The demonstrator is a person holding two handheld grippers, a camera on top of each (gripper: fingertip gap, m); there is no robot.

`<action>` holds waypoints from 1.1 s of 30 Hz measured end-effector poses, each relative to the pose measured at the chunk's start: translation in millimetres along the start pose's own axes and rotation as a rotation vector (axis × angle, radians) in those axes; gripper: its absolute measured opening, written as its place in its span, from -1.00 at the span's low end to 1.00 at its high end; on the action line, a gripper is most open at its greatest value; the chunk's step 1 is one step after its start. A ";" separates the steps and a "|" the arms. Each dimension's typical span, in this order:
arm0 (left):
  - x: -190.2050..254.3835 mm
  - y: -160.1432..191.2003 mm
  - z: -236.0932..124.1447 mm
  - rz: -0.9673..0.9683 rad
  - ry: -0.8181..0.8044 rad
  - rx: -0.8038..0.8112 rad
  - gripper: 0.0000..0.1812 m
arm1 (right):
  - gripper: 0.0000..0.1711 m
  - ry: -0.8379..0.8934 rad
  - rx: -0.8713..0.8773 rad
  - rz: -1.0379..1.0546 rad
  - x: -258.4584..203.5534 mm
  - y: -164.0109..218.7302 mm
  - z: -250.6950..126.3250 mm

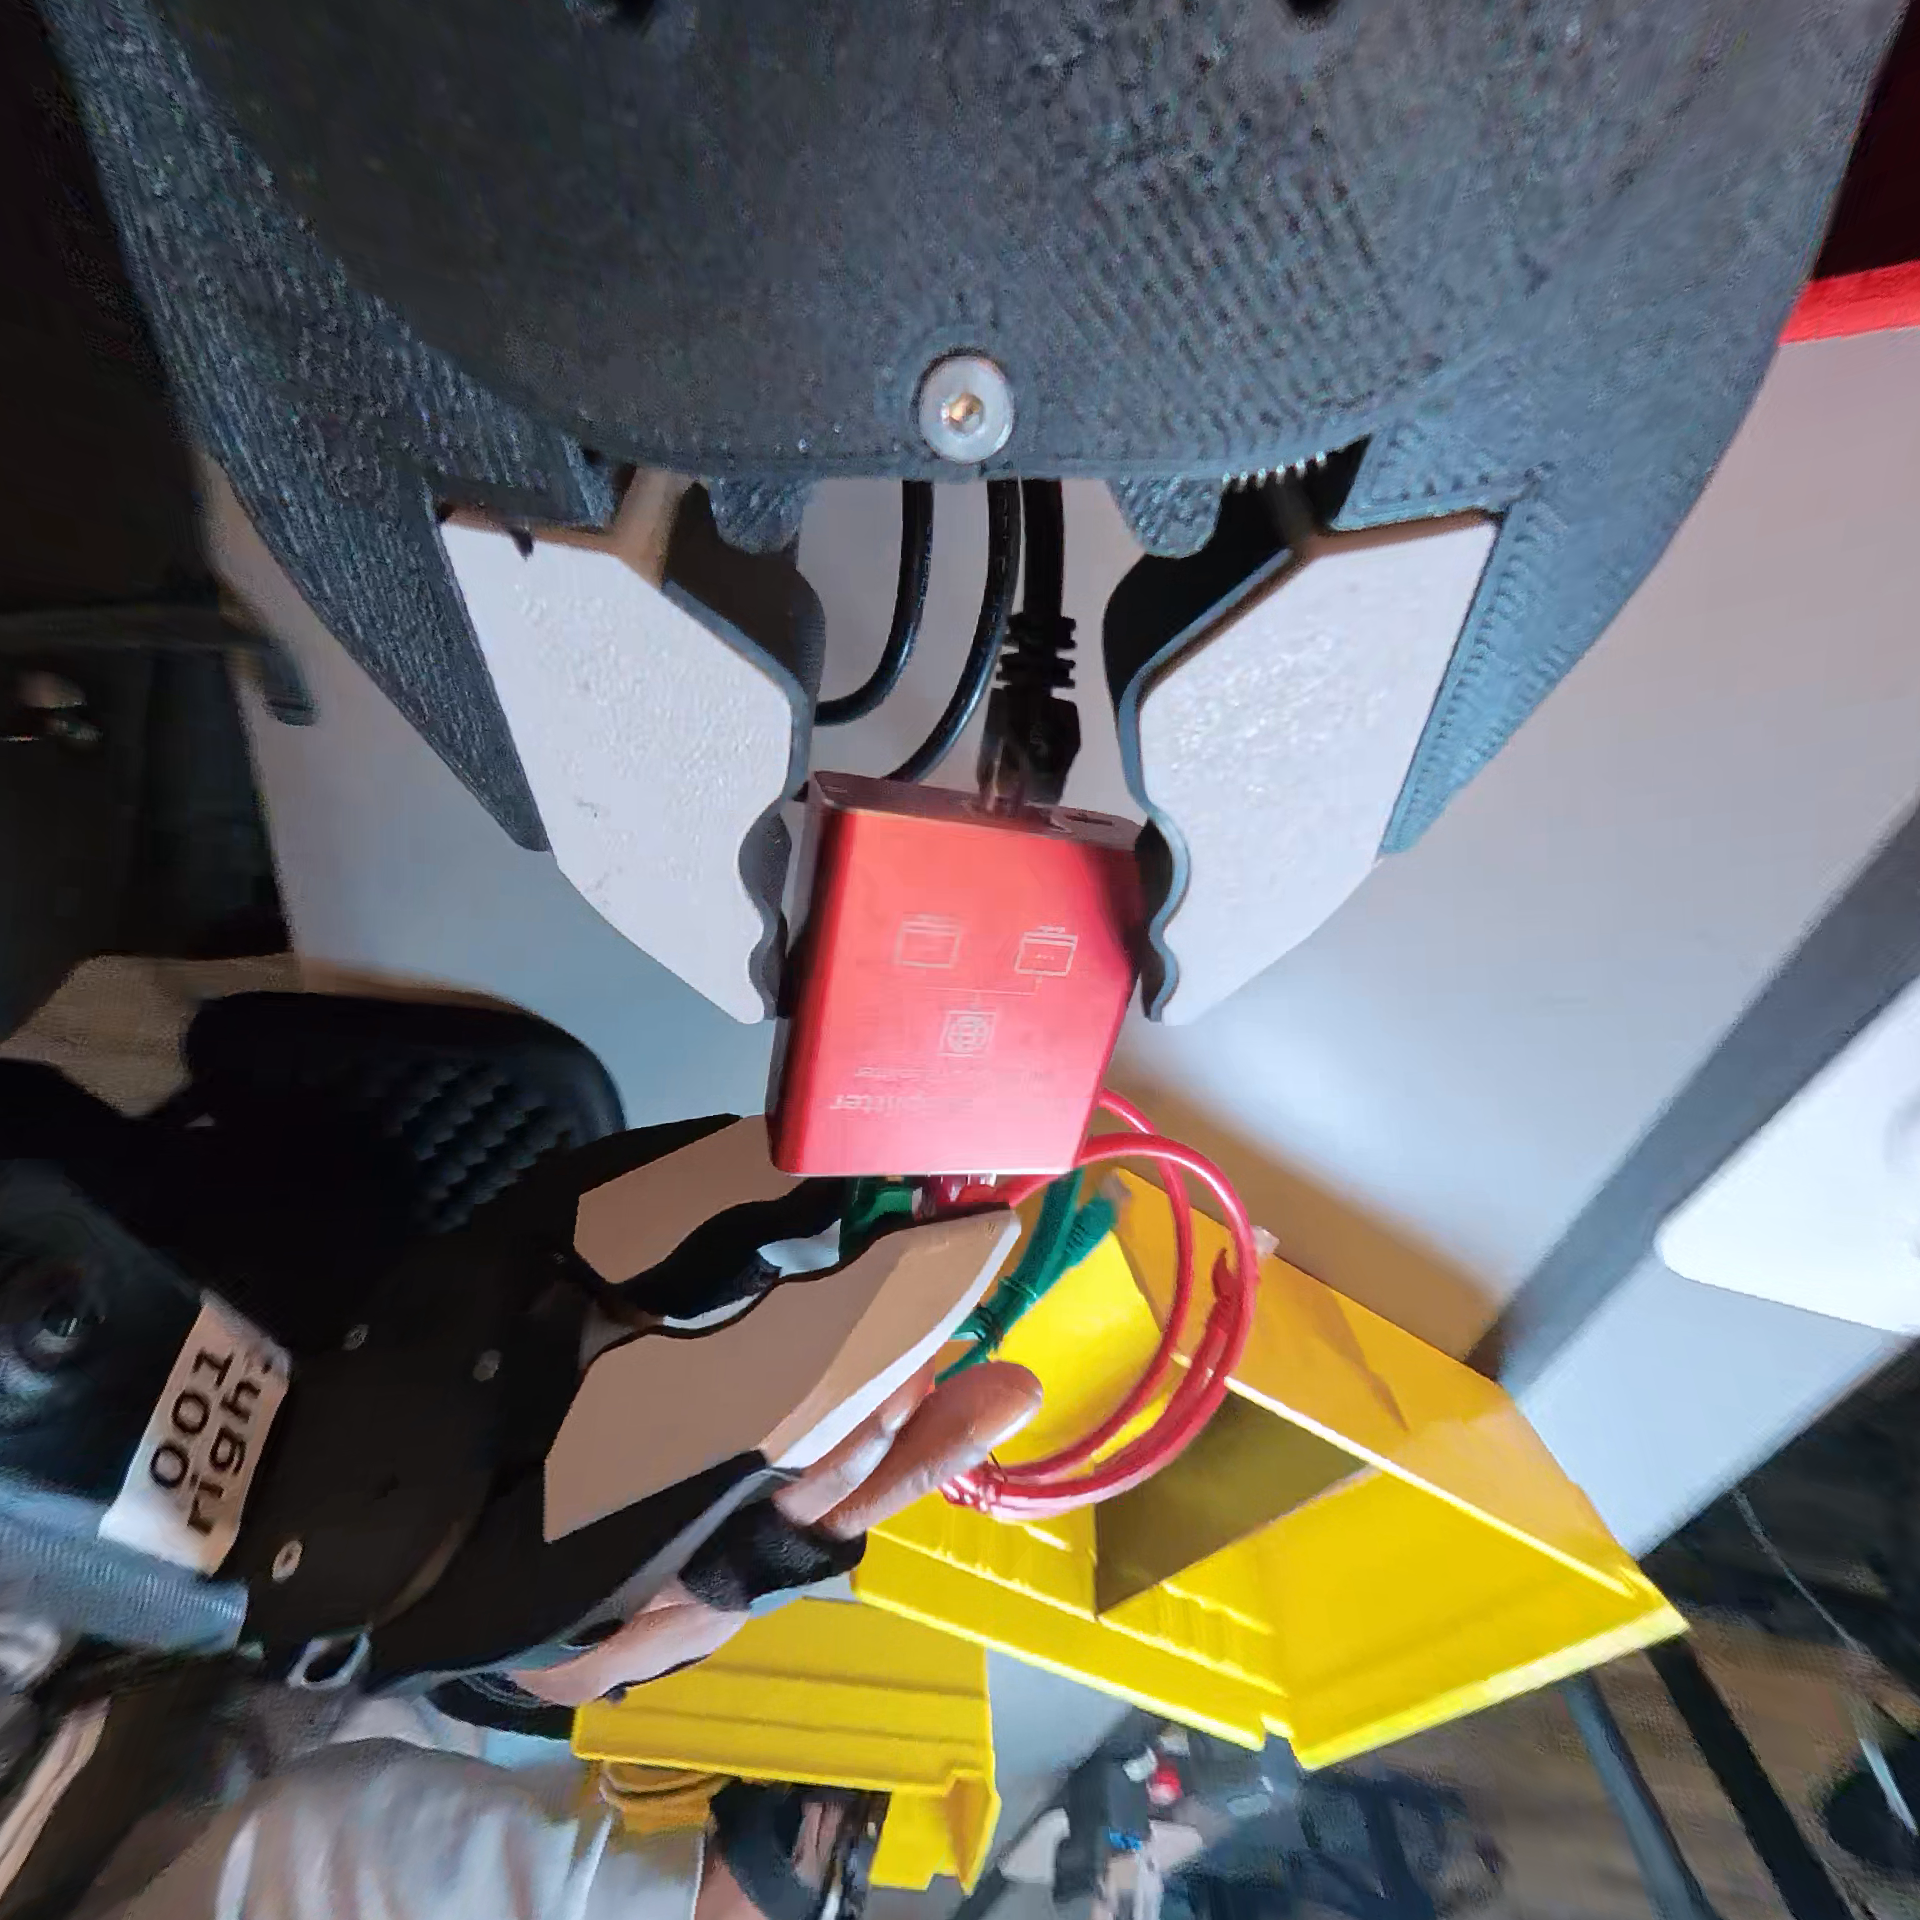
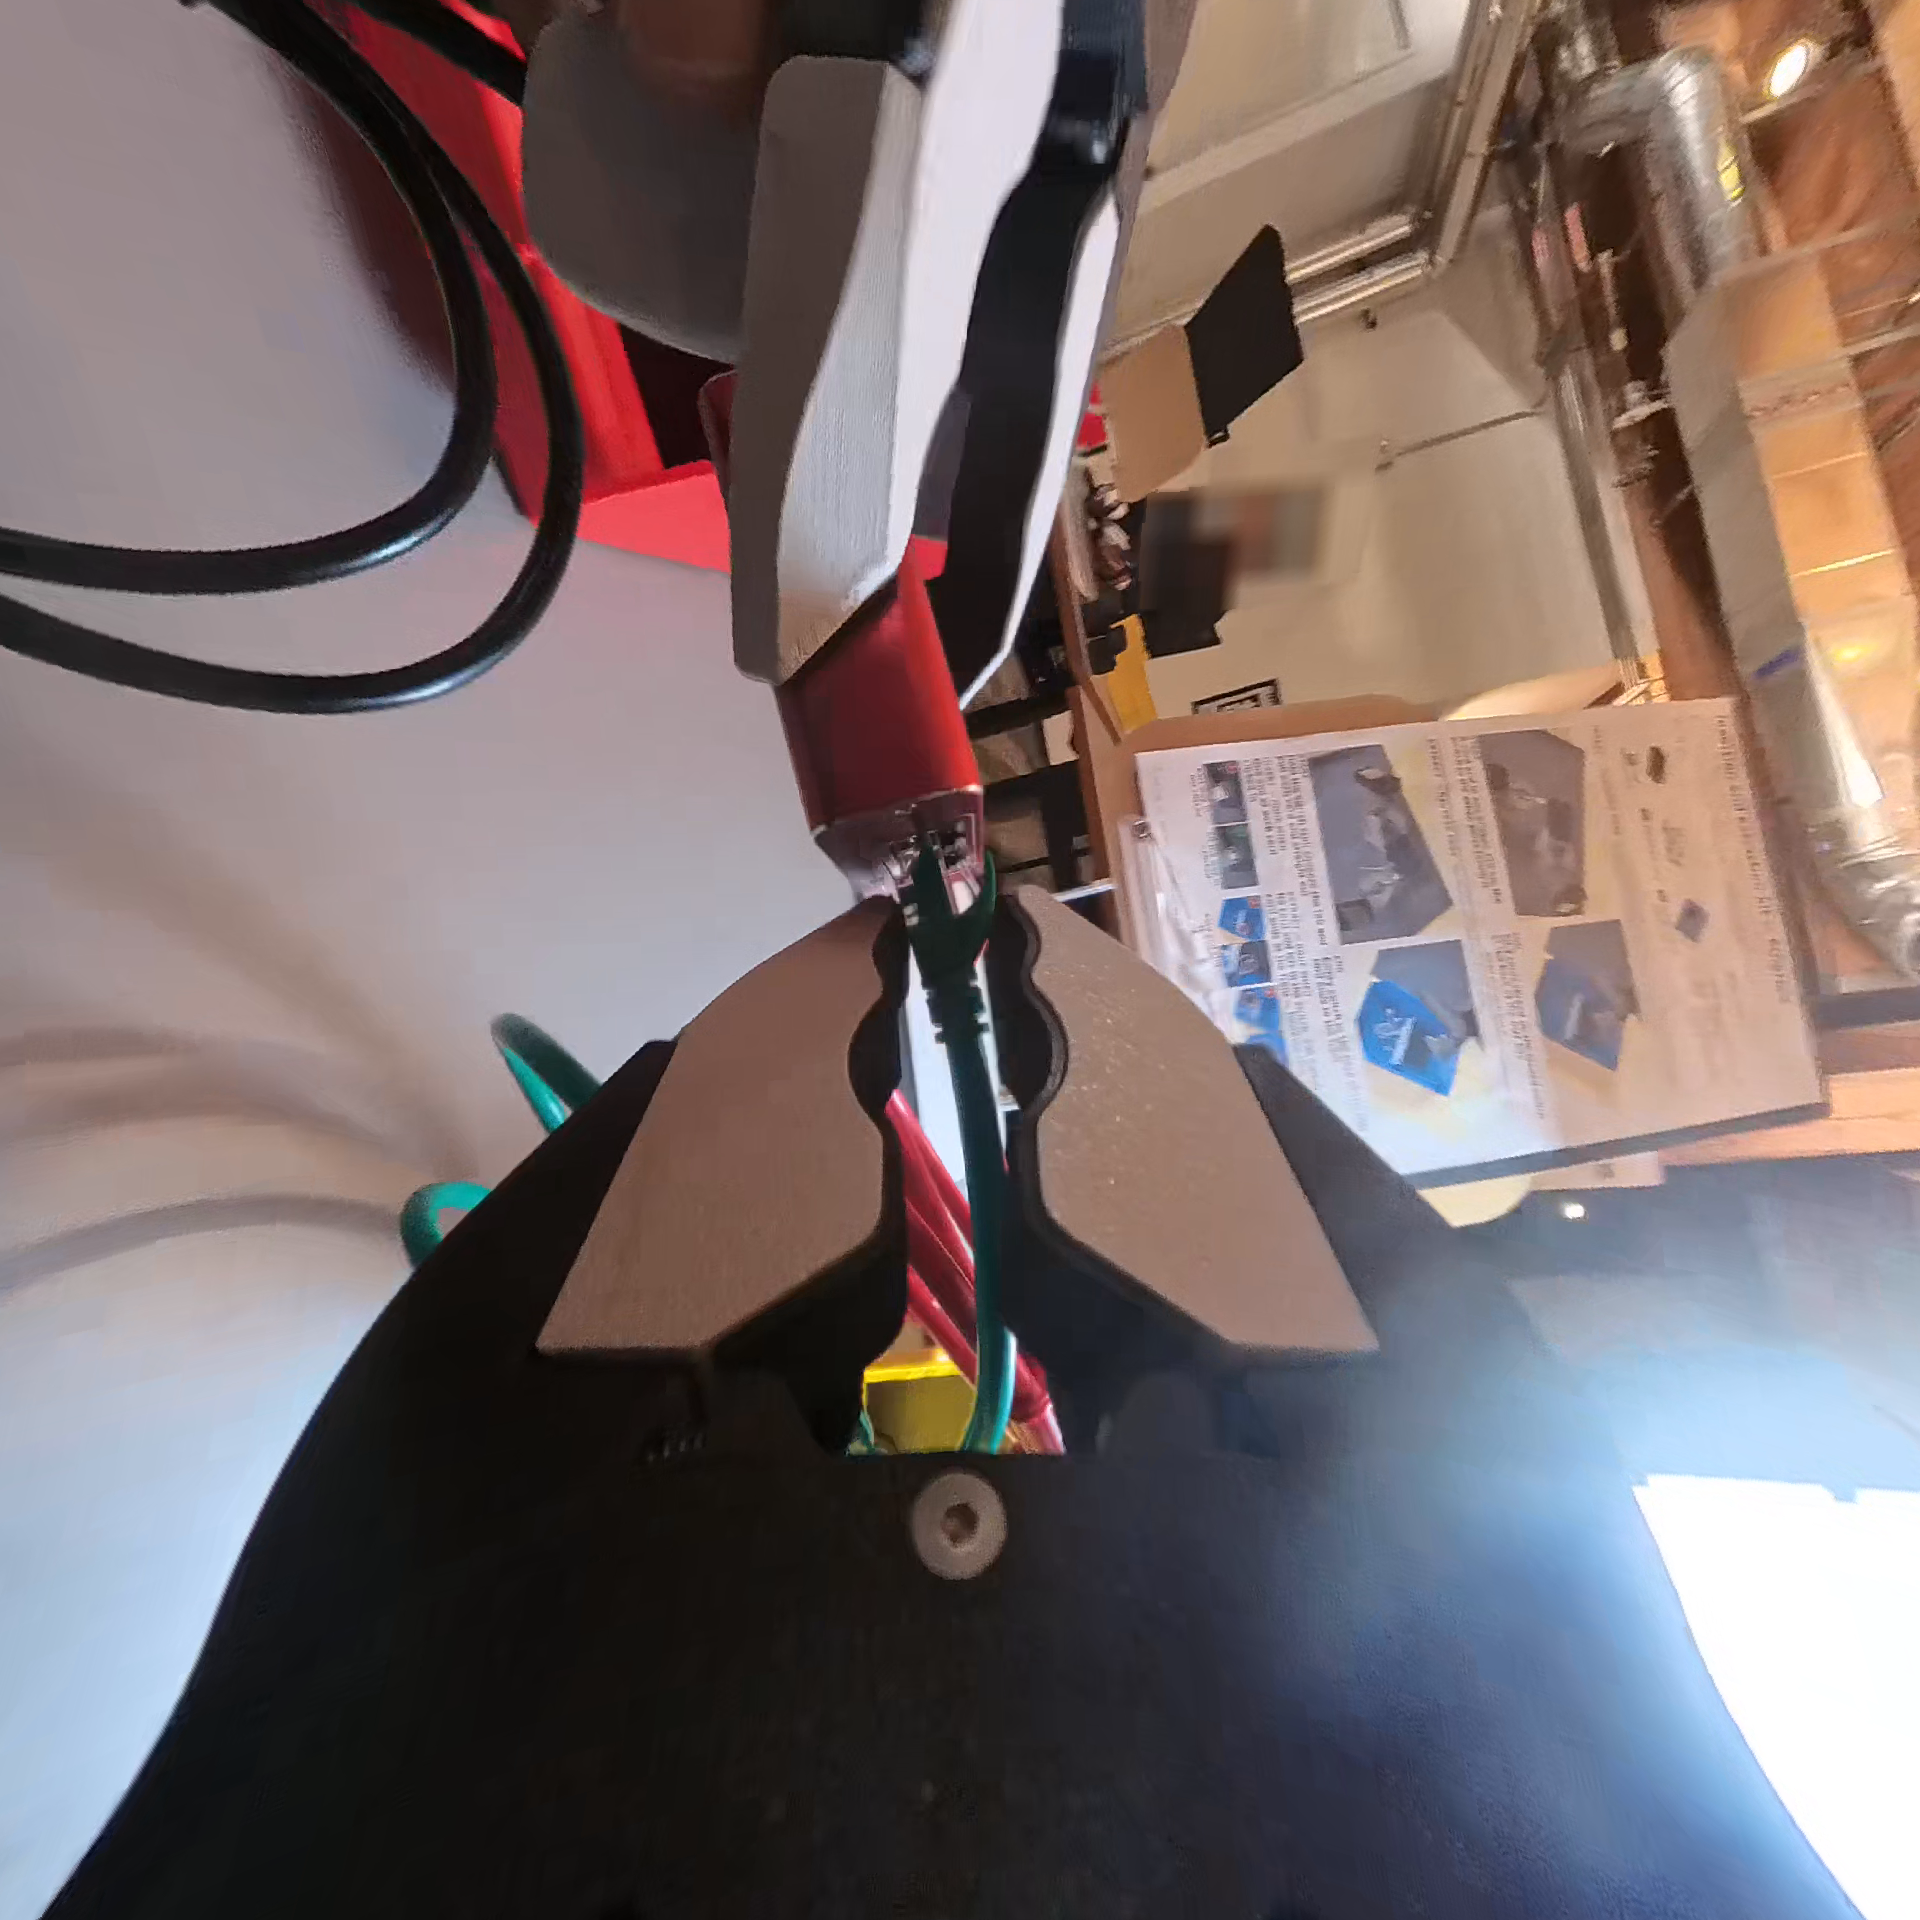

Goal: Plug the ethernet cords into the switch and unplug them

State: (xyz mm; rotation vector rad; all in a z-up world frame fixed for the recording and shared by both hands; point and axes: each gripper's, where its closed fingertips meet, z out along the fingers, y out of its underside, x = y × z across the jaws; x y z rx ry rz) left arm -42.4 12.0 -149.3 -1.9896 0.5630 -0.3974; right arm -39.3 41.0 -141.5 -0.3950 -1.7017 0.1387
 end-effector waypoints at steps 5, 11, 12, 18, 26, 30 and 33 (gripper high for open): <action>-0.3 -1.9 -5.7 0.260 -0.230 0.005 -0.43 | -0.83 -0.046 -0.057 0.052 -7.4 9.4 2.4; -5.7 19.0 2.8 0.562 -0.497 -0.119 -0.62 | -0.83 -0.147 -0.075 0.172 -22.3 9.0 6.9; -10.5 23.5 3.6 0.611 -0.540 -0.145 -0.64 | -0.83 -0.168 -0.067 0.187 -24.7 8.0 7.4; -17.3 43.0 15.3 0.679 -0.512 -0.117 -0.68 | -0.83 -0.265 -0.030 0.248 -43.8 10.2 11.8; -9.7 47.3 12.4 0.648 -0.427 -0.101 -0.68 | -0.79 -0.319 0.114 0.260 -43.5 -10.1 -2.1; -7.9 48.1 13.0 0.657 -0.420 -0.107 -0.68 | -0.82 -0.306 0.096 0.222 -44.3 -10.3 -3.5; -8.0 49.2 12.2 0.651 -0.414 -0.114 -0.68 | -0.83 -0.305 0.107 0.221 -45.1 -11.1 -3.1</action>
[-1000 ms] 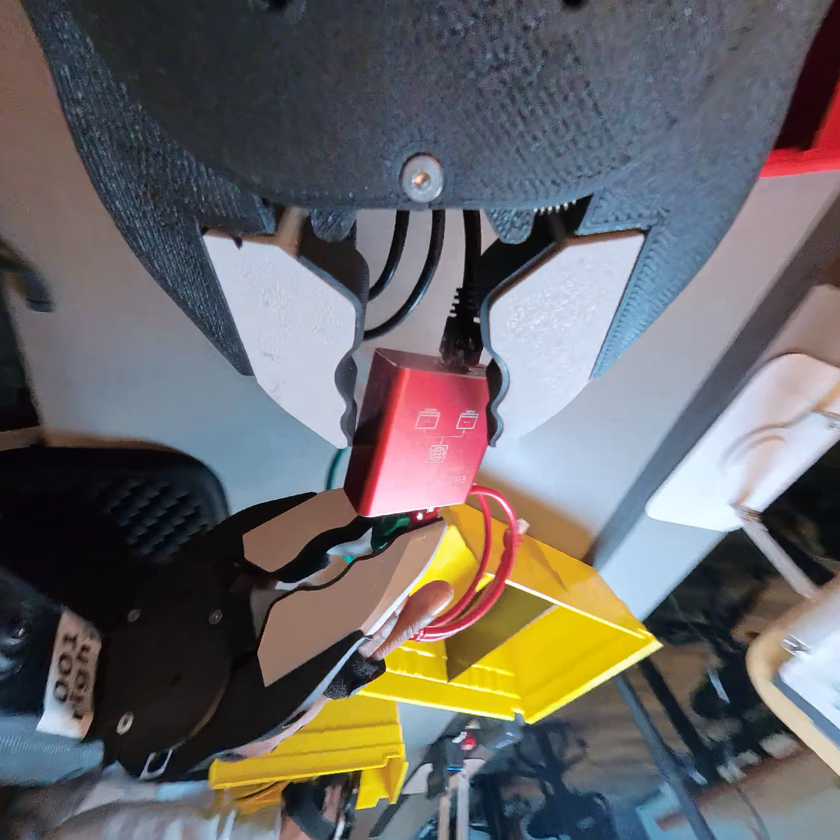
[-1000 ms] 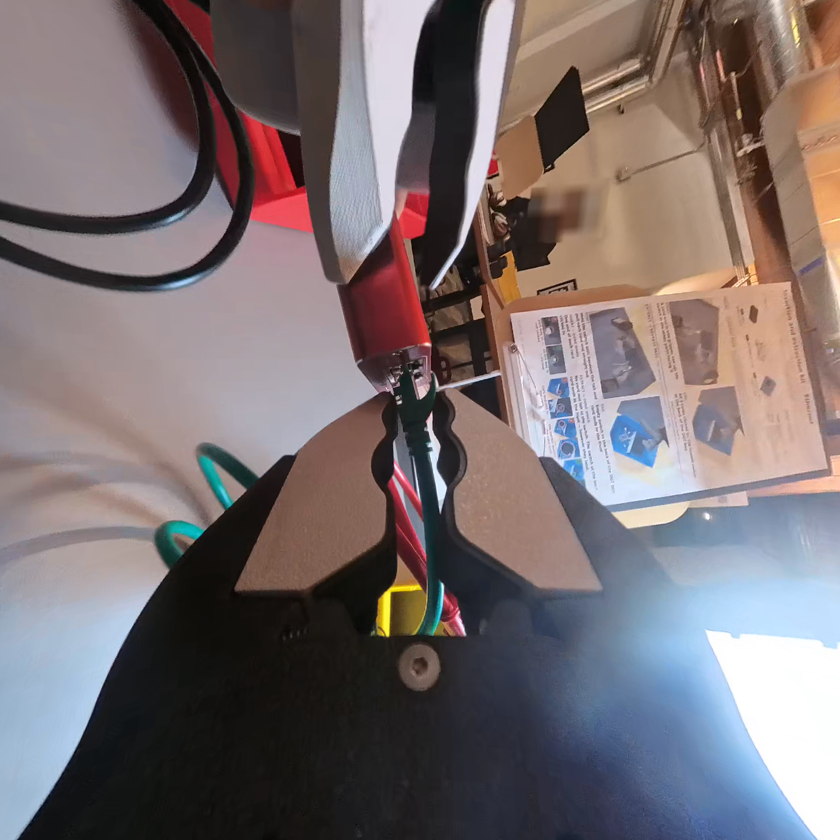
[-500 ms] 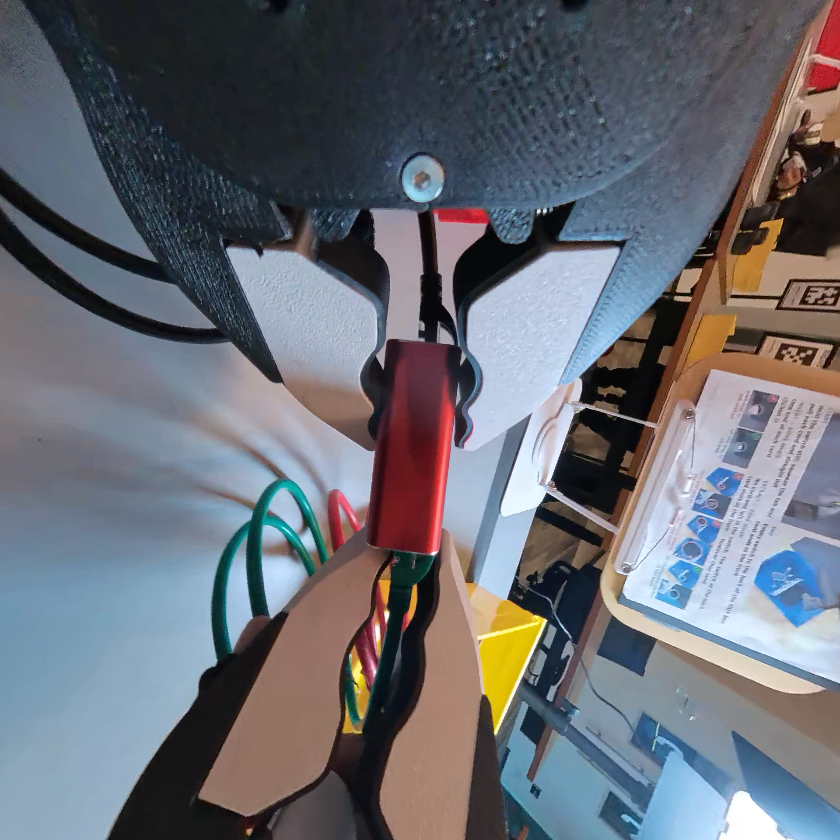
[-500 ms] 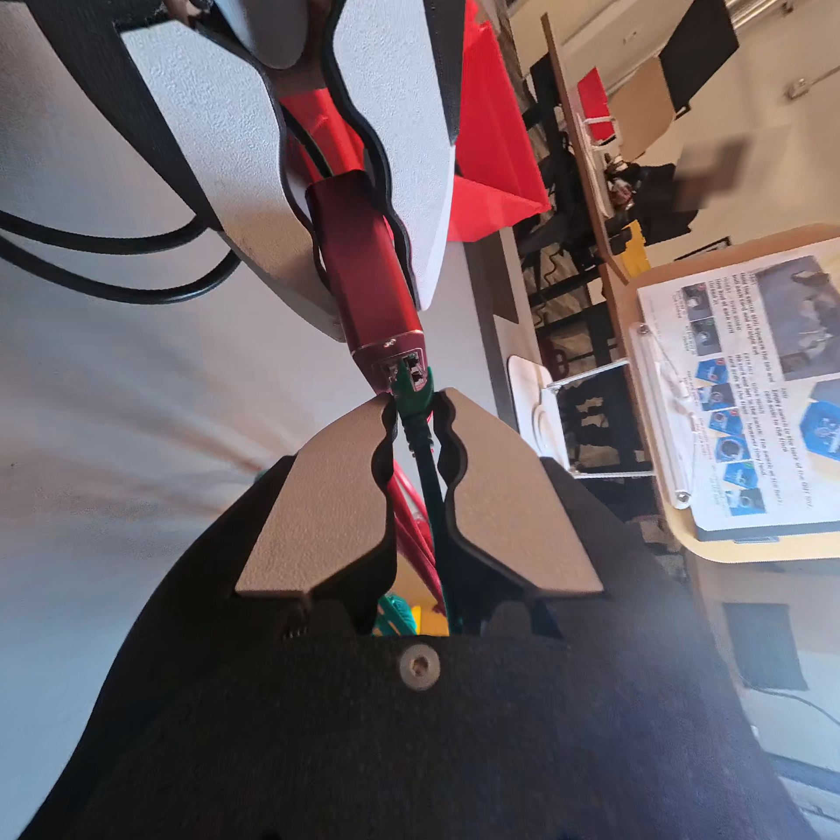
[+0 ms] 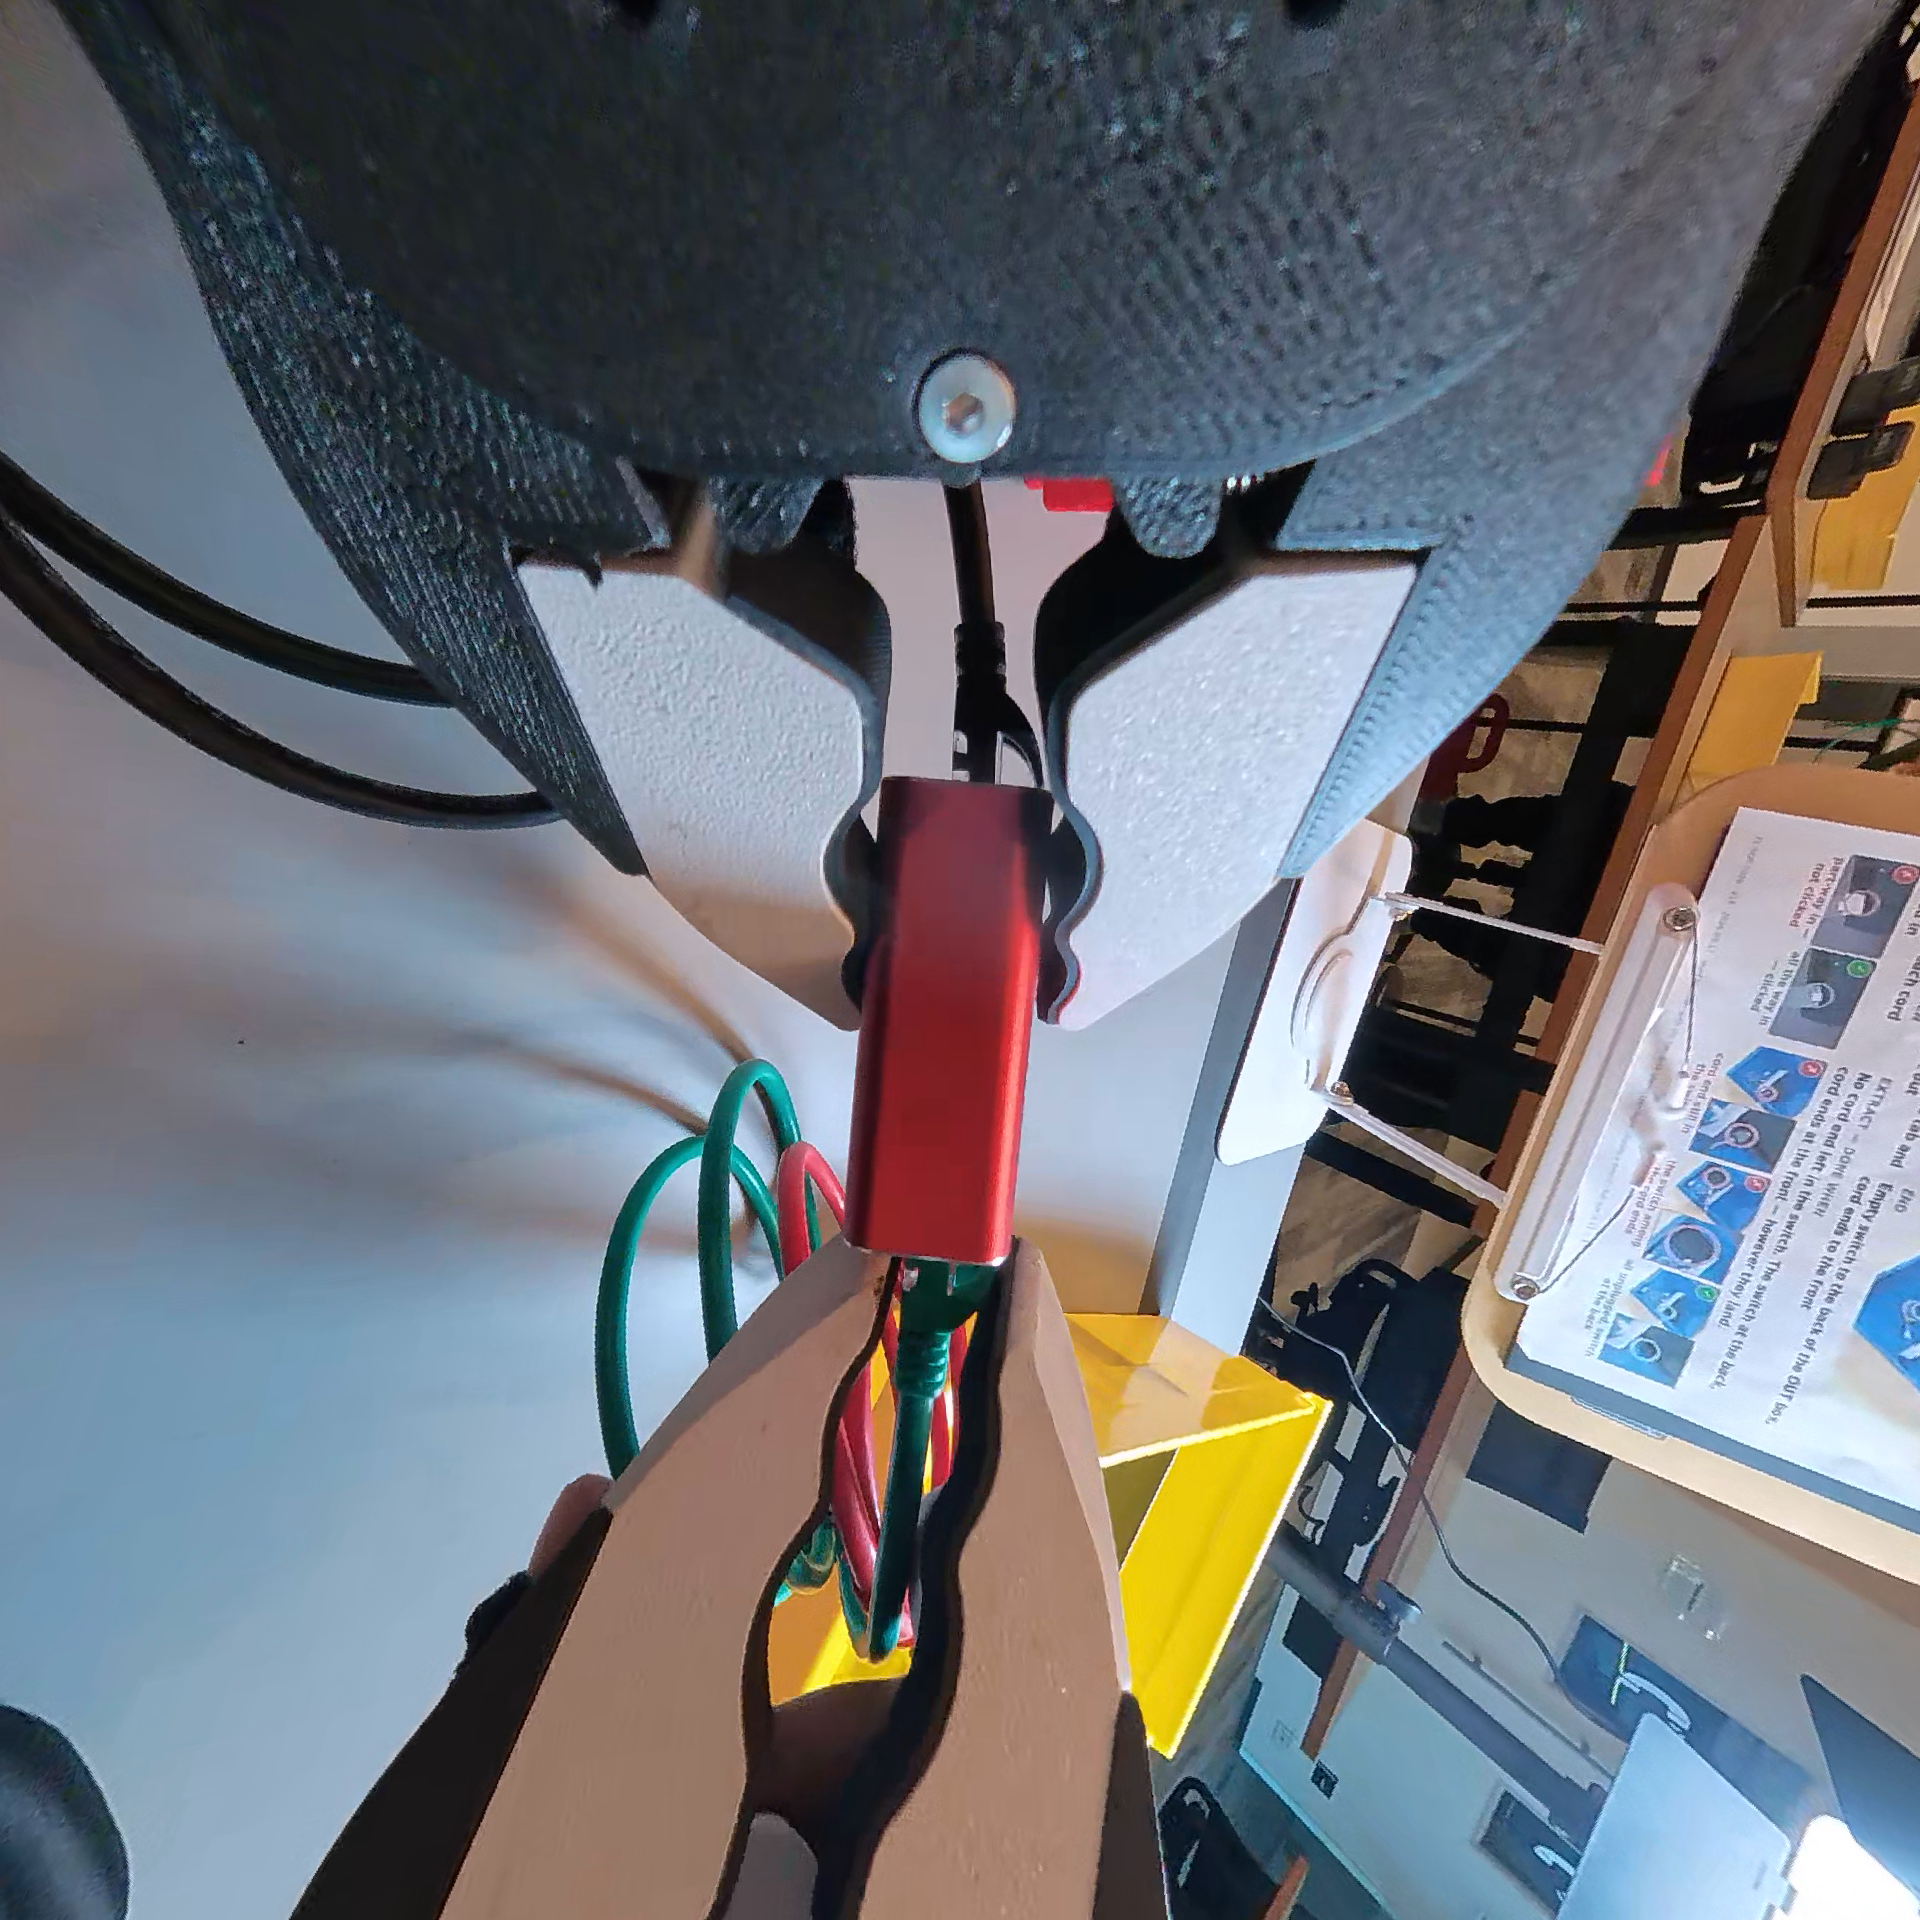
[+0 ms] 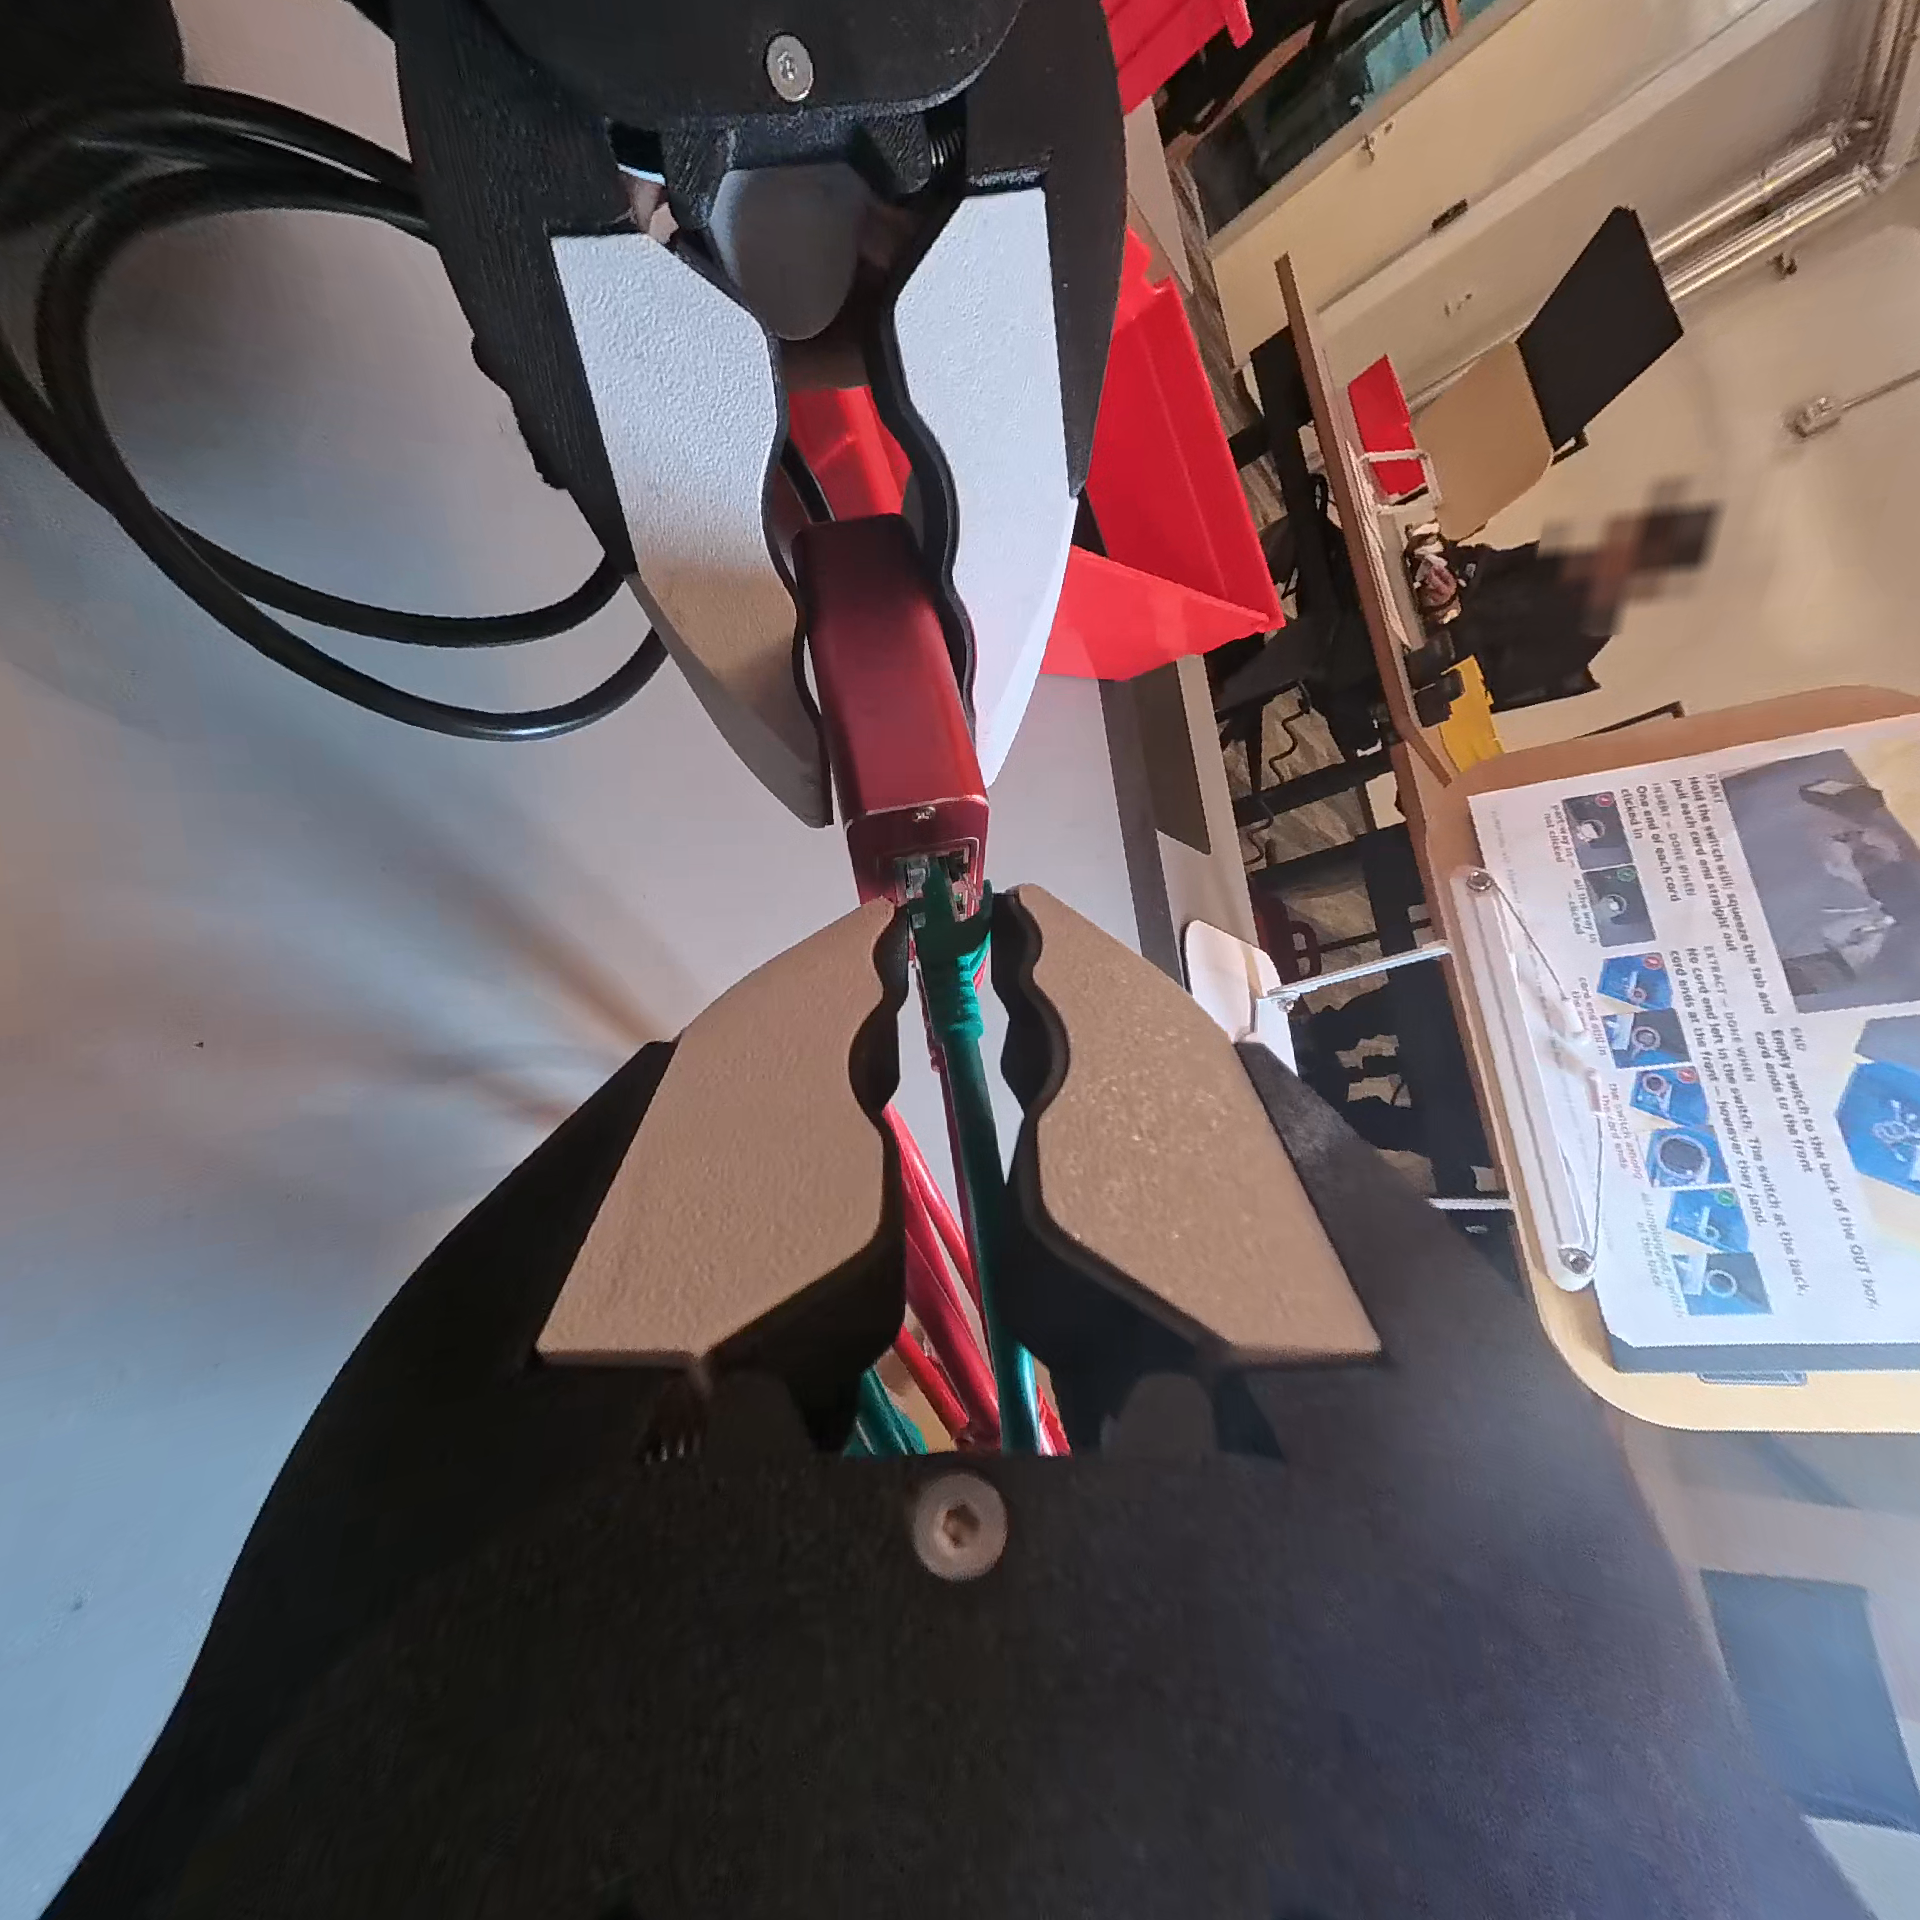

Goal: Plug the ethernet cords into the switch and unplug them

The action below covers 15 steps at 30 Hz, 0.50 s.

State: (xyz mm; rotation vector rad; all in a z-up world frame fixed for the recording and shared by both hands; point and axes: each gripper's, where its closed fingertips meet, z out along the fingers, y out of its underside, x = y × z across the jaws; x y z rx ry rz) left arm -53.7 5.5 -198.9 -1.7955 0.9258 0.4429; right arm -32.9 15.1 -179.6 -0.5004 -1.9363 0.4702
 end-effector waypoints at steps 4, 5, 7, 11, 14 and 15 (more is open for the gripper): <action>2.1 1.6 0.1 0.020 0.008 -0.010 -0.67 | -0.84 -0.031 -0.022 -0.033 -4.2 0.3 -0.1; 2.7 2.5 0.8 0.027 0.008 -0.019 -0.67 | -0.85 -0.045 -0.032 -0.039 -5.8 0.9 -0.1; 3.9 2.7 1.3 0.038 0.014 -0.027 -0.67 | -0.85 -0.075 -0.041 -0.041 -8.4 1.6 -0.6; 4.7 2.8 -1.5 0.052 0.036 -0.034 -0.66 | -0.85 -0.127 -0.025 -0.047 -12.3 -4.0 -3.6; 9.9 1.8 -1.6 0.064 0.066 -0.031 -0.66 | -0.85 -0.218 -0.030 -0.061 -18.7 -5.0 -7.4; 11.6 0.6 -1.3 0.067 0.074 -0.026 -0.66 | -0.84 -0.253 -0.031 -0.058 -20.4 -4.8 -9.4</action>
